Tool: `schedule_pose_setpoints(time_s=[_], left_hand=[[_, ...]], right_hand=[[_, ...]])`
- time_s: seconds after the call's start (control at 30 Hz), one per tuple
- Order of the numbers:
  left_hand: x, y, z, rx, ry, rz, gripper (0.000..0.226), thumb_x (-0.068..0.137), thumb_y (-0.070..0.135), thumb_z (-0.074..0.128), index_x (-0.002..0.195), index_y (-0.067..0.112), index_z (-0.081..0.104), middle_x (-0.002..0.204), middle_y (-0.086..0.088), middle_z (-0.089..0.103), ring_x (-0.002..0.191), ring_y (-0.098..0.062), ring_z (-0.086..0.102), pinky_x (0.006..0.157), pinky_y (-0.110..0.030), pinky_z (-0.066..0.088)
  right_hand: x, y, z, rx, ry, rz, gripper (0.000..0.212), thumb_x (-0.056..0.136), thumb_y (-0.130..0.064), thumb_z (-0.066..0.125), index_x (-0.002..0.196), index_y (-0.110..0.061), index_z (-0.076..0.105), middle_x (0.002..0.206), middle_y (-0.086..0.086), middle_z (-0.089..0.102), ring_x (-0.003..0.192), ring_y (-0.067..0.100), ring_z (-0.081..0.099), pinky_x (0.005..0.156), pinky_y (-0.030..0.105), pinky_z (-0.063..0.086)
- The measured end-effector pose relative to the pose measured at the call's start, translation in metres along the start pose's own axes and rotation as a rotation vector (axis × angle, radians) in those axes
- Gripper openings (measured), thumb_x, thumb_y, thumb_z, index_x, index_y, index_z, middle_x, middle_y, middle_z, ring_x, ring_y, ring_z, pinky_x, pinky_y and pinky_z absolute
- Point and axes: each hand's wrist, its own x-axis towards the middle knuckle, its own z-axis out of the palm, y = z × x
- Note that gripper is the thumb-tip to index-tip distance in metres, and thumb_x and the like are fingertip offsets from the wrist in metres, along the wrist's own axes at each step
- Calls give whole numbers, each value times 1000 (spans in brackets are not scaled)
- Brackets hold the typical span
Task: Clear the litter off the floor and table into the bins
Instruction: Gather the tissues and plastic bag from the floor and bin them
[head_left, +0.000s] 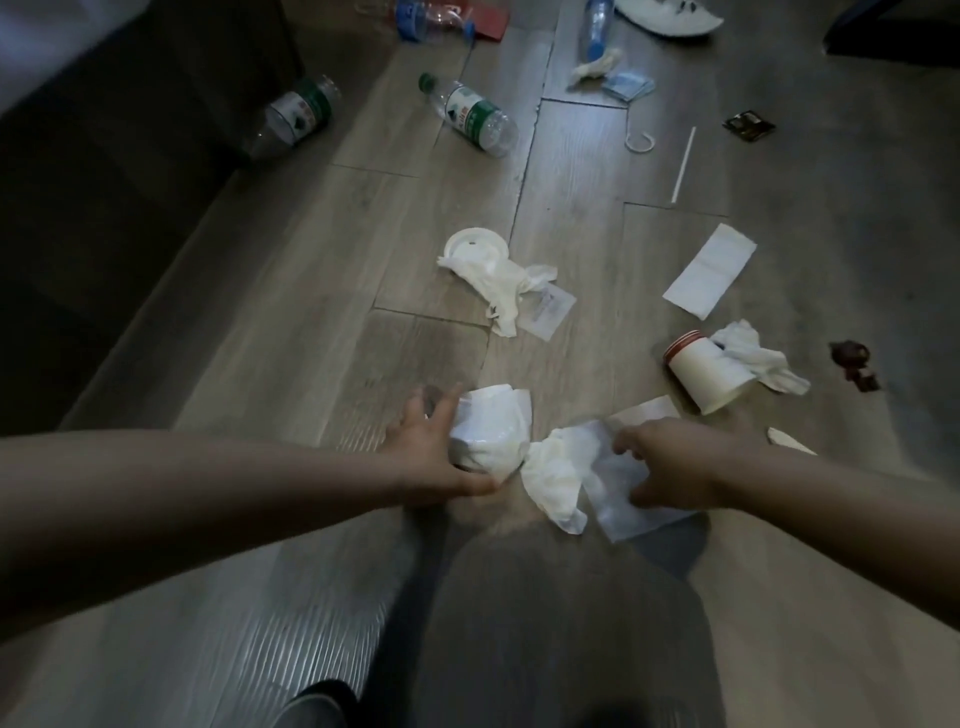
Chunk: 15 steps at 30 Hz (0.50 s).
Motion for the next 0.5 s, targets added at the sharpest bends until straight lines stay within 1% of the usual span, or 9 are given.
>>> schedule_pose_setpoints(time_s=[0.07,0.13,0.17,0.23,0.33,0.4,0.5], left_hand=[[3,11,3,6,14,-6,122,60,64,77,150,40,-2,160,0,-8,145,-37,11,113,-55,27],[5,20,9,-10,53,-10,120,60,64,77,150,38,1,159,0,-3,144,-36,12,113,-54,28],[6,23,12,-11,68,-14,120,59,64,77,150,38,2,159,1,-4,145,-35,10,114,-53,27],[9,28,20,10,77,-31,123,57,67,77,150,40,0,158,3,-11,145,-36,2,115,-52,24],[15,37,34,51,72,-85,132,50,75,74,147,46,-11,154,6,-30,143,-41,-17,114,-61,19],[19,45,44,79,57,-106,138,45,81,71,143,49,-21,149,8,-40,140,-44,-26,111,-67,16],[24,58,56,163,56,-78,137,46,82,69,141,48,-23,146,8,-45,137,-46,-31,108,-72,12]], right_hand=[[2,2,4,29,-5,-1,62,88,-33,62,144,-24,36,135,5,53,115,20,54,92,29,47],[4,5,12,37,2,3,63,89,-34,61,145,-22,34,136,6,53,116,21,54,92,29,45],[5,8,16,38,17,8,63,89,-34,60,145,-20,34,137,6,51,116,21,54,92,28,45],[7,17,25,79,72,24,63,89,-33,60,145,-18,34,138,7,46,114,21,54,88,26,45],[7,37,40,246,145,79,68,87,-32,64,144,-18,30,141,9,38,109,20,54,80,23,46],[7,50,51,373,194,130,71,85,-33,69,143,-19,31,139,9,41,106,19,54,74,20,42],[7,65,62,468,308,194,73,80,-35,73,141,-19,36,135,7,50,111,21,55,76,25,39]])
